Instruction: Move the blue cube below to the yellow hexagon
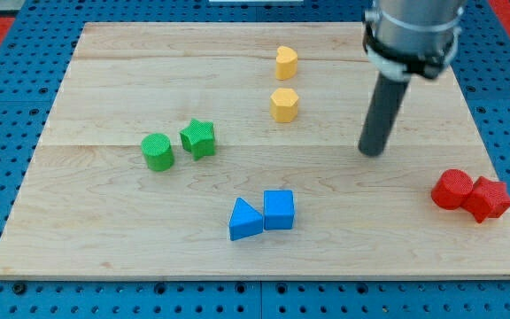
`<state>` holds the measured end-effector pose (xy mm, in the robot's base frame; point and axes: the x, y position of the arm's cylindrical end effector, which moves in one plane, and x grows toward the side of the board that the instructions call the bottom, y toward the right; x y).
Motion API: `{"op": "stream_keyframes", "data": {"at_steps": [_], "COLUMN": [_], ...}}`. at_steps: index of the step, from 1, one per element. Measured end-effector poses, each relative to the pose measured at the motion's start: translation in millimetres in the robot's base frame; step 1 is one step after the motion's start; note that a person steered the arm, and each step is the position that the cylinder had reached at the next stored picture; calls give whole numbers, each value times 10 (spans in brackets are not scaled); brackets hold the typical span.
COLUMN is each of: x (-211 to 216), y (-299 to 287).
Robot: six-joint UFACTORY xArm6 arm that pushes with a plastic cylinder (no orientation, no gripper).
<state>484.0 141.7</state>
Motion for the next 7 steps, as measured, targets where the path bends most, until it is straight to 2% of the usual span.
{"op": "stream_keyframes", "data": {"at_steps": [2, 3, 4, 6, 7], "x": [1117, 1158, 955, 1027, 707], "y": [-282, -609, -973, -1168, -1316]}}
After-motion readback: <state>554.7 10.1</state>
